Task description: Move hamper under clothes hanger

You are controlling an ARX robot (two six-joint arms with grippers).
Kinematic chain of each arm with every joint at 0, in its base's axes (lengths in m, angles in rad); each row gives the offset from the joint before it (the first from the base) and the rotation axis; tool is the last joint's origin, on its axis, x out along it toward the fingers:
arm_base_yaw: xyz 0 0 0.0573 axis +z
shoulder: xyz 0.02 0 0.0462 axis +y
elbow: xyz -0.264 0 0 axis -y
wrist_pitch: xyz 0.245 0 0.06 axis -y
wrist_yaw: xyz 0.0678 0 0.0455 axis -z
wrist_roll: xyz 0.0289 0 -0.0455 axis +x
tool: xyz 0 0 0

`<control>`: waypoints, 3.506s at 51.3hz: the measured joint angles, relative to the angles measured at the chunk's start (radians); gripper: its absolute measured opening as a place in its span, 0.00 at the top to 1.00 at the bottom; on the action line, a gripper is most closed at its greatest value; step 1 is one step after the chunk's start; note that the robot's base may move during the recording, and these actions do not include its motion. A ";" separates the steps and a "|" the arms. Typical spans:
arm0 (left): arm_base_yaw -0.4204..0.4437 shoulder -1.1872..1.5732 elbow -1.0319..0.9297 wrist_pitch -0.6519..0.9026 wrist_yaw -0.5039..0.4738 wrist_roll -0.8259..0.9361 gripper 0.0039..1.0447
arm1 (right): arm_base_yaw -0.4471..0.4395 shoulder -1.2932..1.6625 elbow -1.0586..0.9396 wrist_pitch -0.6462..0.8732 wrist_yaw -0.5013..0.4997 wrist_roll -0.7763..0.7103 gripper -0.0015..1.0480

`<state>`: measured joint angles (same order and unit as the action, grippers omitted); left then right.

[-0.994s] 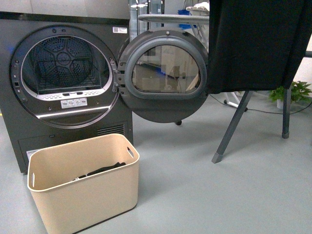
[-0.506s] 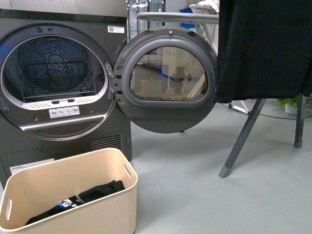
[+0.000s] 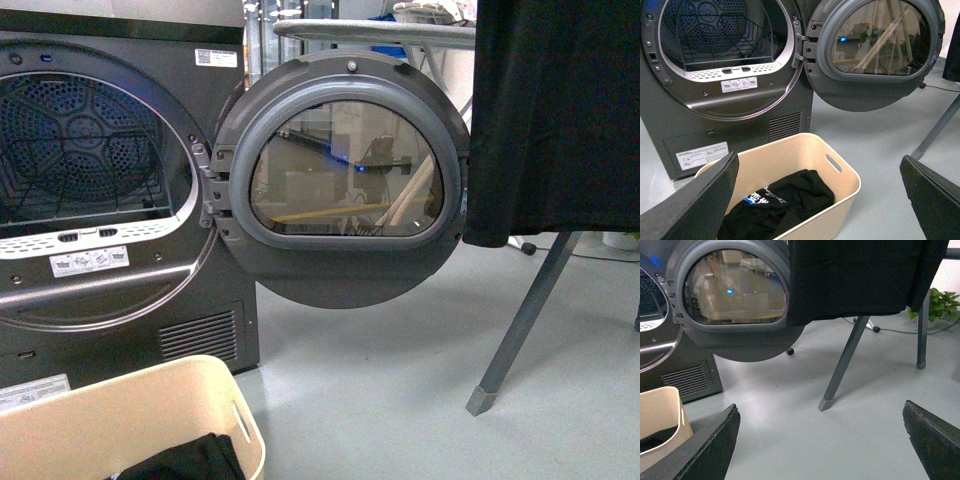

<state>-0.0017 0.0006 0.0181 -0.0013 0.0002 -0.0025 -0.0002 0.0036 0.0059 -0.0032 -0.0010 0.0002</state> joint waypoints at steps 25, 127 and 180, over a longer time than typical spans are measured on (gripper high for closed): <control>0.000 0.002 0.000 0.000 0.002 0.000 0.06 | -0.001 0.000 0.000 0.000 0.005 0.000 0.08; -0.035 0.536 0.172 0.144 -0.409 -0.122 0.06 | -0.079 0.578 0.171 0.305 -0.095 0.080 0.08; -0.255 2.106 0.878 0.395 -0.093 -0.151 0.06 | 0.107 2.077 0.878 0.550 -0.022 0.105 0.08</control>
<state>-0.2565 2.1067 0.8963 0.3935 -0.0925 -0.1532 0.1066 2.0804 0.8841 0.5465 -0.0227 0.1047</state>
